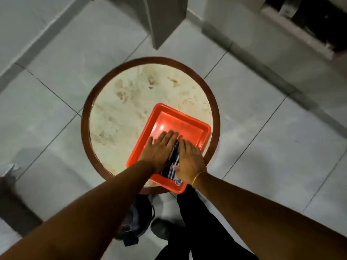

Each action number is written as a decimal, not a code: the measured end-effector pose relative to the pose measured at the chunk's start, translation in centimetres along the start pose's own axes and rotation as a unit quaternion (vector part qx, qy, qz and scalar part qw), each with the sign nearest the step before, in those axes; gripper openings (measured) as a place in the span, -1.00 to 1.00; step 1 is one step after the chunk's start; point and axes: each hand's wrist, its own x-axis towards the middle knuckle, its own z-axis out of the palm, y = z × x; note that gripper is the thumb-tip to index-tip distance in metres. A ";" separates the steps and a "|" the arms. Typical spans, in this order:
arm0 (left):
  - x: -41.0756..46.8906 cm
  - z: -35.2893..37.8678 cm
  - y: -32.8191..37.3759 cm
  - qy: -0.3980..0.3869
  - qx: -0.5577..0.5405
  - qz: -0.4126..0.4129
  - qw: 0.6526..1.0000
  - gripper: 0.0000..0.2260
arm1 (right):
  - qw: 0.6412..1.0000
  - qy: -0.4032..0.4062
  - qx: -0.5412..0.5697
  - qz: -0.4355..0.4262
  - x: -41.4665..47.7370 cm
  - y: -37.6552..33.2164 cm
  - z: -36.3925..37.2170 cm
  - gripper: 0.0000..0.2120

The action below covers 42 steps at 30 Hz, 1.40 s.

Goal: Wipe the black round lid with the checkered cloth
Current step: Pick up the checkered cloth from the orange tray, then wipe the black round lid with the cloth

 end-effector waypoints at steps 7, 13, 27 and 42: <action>2.8 2.4 -1.4 -0.020 0.118 0.049 0.992 0.04 | 0.997 0.049 -0.049 0.026 2.1 -0.7 2.7 0.03; 1.8 2.4 -1.9 -0.030 0.107 0.084 0.990 -0.61 | 0.998 0.043 -0.035 -0.006 2.2 -1.1 2.5 -0.69; -11.8 -4.2 -10.1 0.161 -0.136 -0.067 0.975 -0.58 | 0.940 -0.016 -0.189 -0.283 3.5 -14.3 -12.0 -0.57; -32.3 20.4 -19.7 0.312 -0.158 -0.356 0.867 -0.57 | 0.814 0.011 -0.233 -0.531 1.2 -36.3 12.4 -0.59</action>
